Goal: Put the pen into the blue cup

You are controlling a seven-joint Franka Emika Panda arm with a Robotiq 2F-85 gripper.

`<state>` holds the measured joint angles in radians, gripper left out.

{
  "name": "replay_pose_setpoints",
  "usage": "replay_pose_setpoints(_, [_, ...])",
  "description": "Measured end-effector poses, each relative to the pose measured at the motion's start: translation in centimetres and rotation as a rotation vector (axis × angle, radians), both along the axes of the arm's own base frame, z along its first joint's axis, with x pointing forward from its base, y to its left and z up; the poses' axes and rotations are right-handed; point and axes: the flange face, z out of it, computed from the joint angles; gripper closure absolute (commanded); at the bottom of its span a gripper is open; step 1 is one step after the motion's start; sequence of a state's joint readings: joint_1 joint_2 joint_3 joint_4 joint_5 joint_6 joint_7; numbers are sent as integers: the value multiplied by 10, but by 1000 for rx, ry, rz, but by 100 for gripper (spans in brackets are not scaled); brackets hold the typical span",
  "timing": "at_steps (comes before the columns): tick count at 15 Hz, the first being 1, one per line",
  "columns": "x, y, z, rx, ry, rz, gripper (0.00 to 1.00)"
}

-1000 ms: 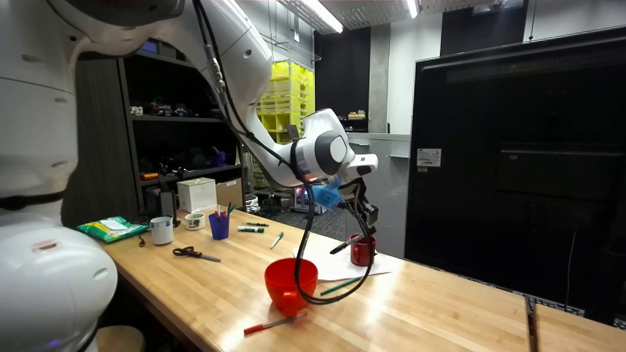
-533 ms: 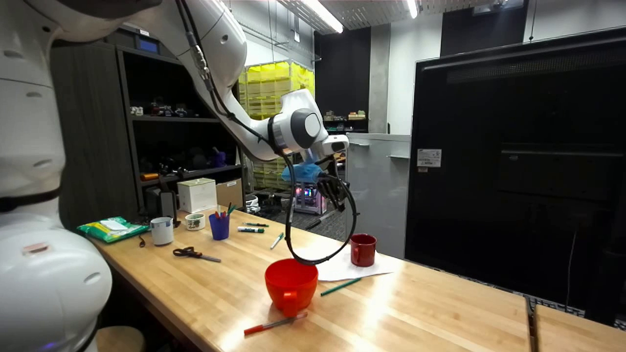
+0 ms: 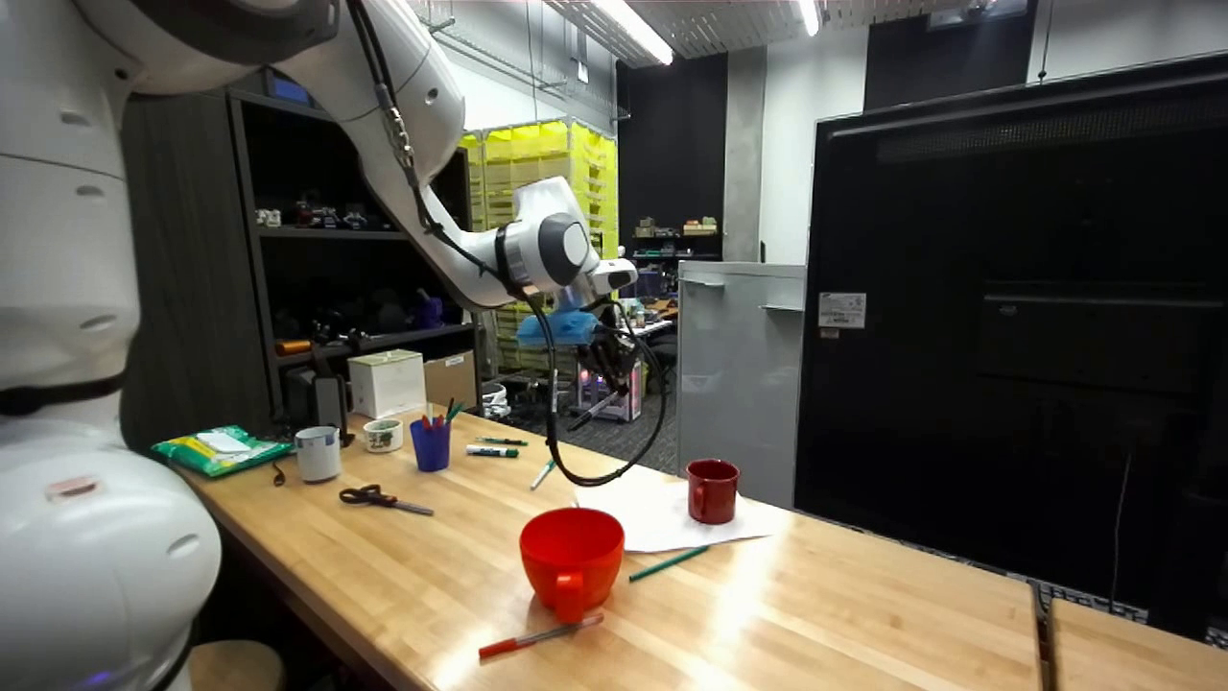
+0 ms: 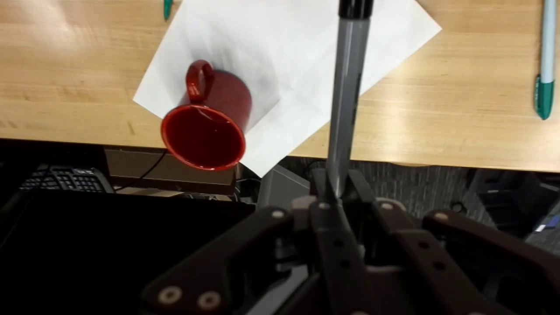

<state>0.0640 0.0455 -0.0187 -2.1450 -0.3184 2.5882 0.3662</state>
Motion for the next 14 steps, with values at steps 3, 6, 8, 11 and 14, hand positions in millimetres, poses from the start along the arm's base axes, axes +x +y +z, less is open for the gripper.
replay_pose_setpoints(3, [7, 31, -4, 5, 10, 51, 97])
replay_pose_setpoints(6, [11, 59, -13, -4, 46, 92, 97])
replay_pose_setpoints(8, [14, 75, -19, -18, 74, 111, 97])
replay_pose_setpoints(11, [18, 97, -26, -36, 102, 133, 97])
replay_pose_setpoints(14, [23, 119, -32, -47, 131, 159, 97])
